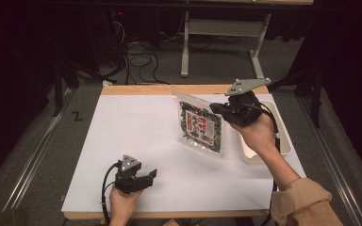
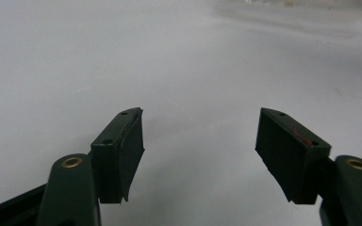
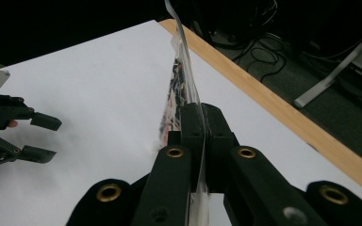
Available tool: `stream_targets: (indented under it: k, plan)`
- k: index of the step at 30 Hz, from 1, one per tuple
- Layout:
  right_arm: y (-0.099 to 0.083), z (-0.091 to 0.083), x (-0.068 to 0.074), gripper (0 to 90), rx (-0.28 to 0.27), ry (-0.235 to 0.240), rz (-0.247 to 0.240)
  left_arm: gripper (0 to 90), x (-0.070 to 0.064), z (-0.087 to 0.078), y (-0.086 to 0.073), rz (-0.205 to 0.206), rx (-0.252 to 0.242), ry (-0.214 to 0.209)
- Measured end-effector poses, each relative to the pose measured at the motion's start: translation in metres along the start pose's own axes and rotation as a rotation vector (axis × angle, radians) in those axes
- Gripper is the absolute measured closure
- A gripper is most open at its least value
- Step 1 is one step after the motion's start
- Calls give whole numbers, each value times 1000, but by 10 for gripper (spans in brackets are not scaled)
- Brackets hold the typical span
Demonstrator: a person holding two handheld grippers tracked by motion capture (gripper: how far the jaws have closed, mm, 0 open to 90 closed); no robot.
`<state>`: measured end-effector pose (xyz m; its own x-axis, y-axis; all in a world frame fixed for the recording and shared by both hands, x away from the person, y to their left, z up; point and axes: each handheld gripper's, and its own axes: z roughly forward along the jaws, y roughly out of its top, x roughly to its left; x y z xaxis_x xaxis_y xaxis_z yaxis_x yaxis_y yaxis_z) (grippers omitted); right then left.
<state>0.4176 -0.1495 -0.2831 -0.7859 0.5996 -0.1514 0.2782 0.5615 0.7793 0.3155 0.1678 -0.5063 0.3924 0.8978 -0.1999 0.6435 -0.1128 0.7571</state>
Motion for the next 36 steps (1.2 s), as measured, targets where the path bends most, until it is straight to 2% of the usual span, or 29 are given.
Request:
stream_targets:
  k: [2, 15, 22, 26, 30, 34, 36]
  plan:
    - [4, -3, -1, 900, 1, -14, -14, 333, 1, 0, 0, -1, -1, 0]
    - [18, -30, -15, 900, -28, -71, -2, 332, -1, 2, 0, 7, 15, -1]
    - [18, -50, -32, 900, -57, -136, 31, 329, 0, 2, 0, 5, 20, -1]
    - [16, -61, -46, 900, -59, -193, 62, 328, -2, 3, 0, 13, 22, -1]
    - [9, -70, -59, 900, -69, -218, 109, 328, -2, 3, -1, 10, 23, -3]
    - [4, -75, -66, 900, -71, -254, 128, 327, -2, 4, 0, 11, 26, -6]
    - [1, -77, -71, 900, -74, -271, 123, 326, -3, 4, 0, 16, 29, -5]
